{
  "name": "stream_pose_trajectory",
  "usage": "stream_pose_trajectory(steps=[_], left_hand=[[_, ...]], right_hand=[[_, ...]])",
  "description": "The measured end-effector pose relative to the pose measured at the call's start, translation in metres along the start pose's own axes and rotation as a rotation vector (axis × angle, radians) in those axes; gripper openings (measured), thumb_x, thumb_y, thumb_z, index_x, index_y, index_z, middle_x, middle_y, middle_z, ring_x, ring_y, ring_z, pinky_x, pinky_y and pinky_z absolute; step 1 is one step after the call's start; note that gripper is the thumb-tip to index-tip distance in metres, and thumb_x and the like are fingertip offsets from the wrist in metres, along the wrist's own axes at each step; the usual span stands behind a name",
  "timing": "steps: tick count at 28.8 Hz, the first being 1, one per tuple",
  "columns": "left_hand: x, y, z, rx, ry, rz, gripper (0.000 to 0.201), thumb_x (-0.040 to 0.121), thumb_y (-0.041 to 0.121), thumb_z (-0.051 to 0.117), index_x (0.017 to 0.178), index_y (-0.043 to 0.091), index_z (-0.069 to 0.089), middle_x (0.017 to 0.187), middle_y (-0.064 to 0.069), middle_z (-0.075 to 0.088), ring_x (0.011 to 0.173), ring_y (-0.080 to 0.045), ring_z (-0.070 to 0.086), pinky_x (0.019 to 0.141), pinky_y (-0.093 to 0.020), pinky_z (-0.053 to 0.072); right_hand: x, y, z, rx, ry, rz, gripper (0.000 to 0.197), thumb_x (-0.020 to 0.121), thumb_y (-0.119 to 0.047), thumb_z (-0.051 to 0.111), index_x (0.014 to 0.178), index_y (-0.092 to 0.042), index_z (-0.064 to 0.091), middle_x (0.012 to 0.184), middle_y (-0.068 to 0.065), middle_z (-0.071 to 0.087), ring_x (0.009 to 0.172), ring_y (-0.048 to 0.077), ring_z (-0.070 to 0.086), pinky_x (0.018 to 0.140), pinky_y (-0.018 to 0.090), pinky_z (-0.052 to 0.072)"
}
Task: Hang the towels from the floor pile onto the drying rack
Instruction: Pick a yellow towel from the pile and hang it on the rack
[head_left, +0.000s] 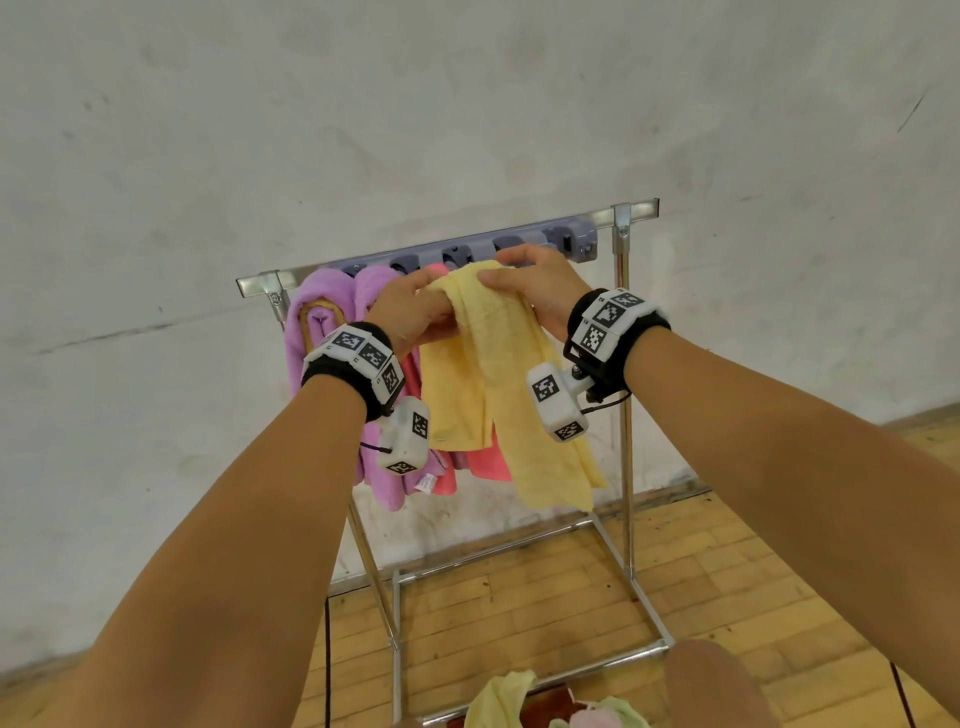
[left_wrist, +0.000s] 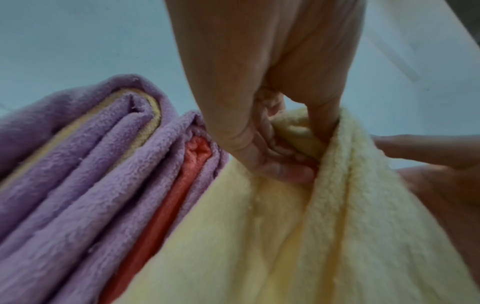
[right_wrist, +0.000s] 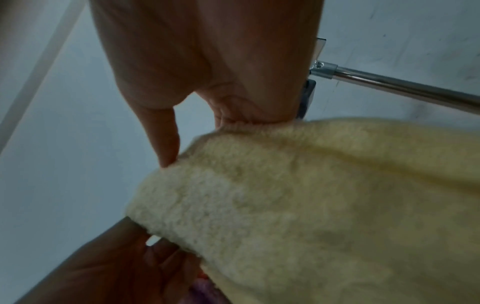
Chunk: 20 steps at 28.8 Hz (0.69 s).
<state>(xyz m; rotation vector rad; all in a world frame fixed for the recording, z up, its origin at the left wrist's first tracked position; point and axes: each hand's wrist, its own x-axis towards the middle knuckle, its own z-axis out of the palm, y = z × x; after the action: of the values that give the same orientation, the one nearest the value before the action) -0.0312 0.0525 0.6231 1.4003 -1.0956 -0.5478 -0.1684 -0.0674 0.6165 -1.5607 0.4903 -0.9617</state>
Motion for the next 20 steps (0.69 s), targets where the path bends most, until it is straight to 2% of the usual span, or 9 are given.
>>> stream_pose_trajectory(steps=[3, 6, 9, 12, 15, 17, 18, 20], left_hand=[[0.004, -0.005, -0.001, -0.011, 0.067, 0.021, 0.015, 0.092, 0.010, 0.059, 0.105, 0.013, 0.066, 0.092, -0.013, 0.068, 0.085, -0.024, 0.066, 0.069, -0.027, 0.058], [0.005, -0.006, -0.004, 0.044, 0.094, 0.020, 0.011, 0.093, 0.010, 0.057, 0.095, 0.018, 0.065, 0.079, -0.004, 0.069, 0.073, -0.018, 0.066, 0.064, -0.026, 0.056], [0.009, -0.006, -0.007, 0.294, 0.110, -0.006, 0.021, 0.089, 0.005, 0.054, 0.089, 0.023, 0.064, 0.068, -0.001, 0.052, 0.061, -0.016, 0.049, 0.055, -0.025, 0.043], [0.012, -0.005, -0.006, 0.434, 0.115, -0.013, 0.025, 0.084, 0.002, 0.052, 0.097, 0.019, 0.064, 0.067, -0.001, 0.042, 0.058, -0.017, 0.037, 0.050, -0.023, 0.031], [0.010, 0.001, -0.005, 0.480, 0.163, 0.074, 0.024, 0.081, 0.001, 0.056, 0.091, 0.021, 0.063, 0.065, 0.001, 0.049, 0.054, -0.014, 0.042, 0.050, -0.021, 0.035], [0.010, 0.004, -0.006, 0.467, 0.146, 0.130, 0.027, 0.081, -0.002, 0.057, 0.085, 0.025, 0.063, 0.070, 0.004, 0.056, 0.062, -0.010, 0.050, 0.056, -0.019, 0.041], [0.010, 0.006, -0.005, 0.445, 0.124, 0.146, 0.029, 0.081, -0.003, 0.056, 0.085, 0.025, 0.062, 0.074, 0.005, 0.058, 0.064, -0.009, 0.051, 0.057, -0.017, 0.042], [0.012, 0.009, -0.004, 0.408, 0.086, 0.176, 0.030, 0.082, -0.002, 0.055, 0.089, 0.026, 0.061, 0.076, 0.003, 0.059, 0.060, -0.010, 0.049, 0.053, -0.021, 0.041]], right_hand=[[-0.004, 0.001, 0.001, -0.066, -0.081, 0.072, 0.051, 0.079, -0.028, 0.080, 0.124, -0.011, 0.060, 0.121, 0.008, 0.064, 0.113, 0.024, 0.061, 0.101, 0.042, 0.051], [-0.008, 0.002, -0.001, -0.066, -0.148, 0.095, 0.053, 0.081, -0.013, 0.076, 0.130, -0.011, 0.056, 0.122, 0.010, 0.063, 0.111, 0.027, 0.062, 0.092, 0.041, 0.054], [-0.006, 0.001, -0.001, -0.015, -0.132, 0.036, 0.052, 0.080, -0.012, 0.078, 0.128, -0.015, 0.058, 0.129, 0.010, 0.059, 0.117, 0.027, 0.058, 0.099, 0.044, 0.052], [-0.003, -0.005, 0.003, 0.051, -0.110, 0.015, 0.045, 0.082, -0.011, 0.077, 0.123, -0.014, 0.059, 0.129, 0.012, 0.058, 0.116, 0.027, 0.059, 0.100, 0.043, 0.052], [0.000, -0.005, 0.004, 0.020, -0.106, 0.026, 0.047, 0.083, -0.010, 0.077, 0.126, -0.011, 0.058, 0.126, 0.011, 0.059, 0.114, 0.026, 0.060, 0.101, 0.042, 0.051], [0.003, -0.004, 0.004, -0.012, -0.094, 0.039, 0.051, 0.081, -0.012, 0.079, 0.127, -0.010, 0.058, 0.123, 0.010, 0.060, 0.115, 0.026, 0.060, 0.102, 0.044, 0.050], [0.005, -0.004, 0.004, -0.022, -0.086, 0.046, 0.053, 0.079, -0.013, 0.080, 0.127, -0.011, 0.058, 0.123, 0.010, 0.060, 0.115, 0.027, 0.060, 0.102, 0.045, 0.050], [0.009, -0.004, 0.003, -0.058, -0.062, 0.039, 0.053, 0.075, -0.017, 0.084, 0.123, -0.015, 0.060, 0.123, 0.008, 0.060, 0.116, 0.027, 0.059, 0.101, 0.046, 0.050]])
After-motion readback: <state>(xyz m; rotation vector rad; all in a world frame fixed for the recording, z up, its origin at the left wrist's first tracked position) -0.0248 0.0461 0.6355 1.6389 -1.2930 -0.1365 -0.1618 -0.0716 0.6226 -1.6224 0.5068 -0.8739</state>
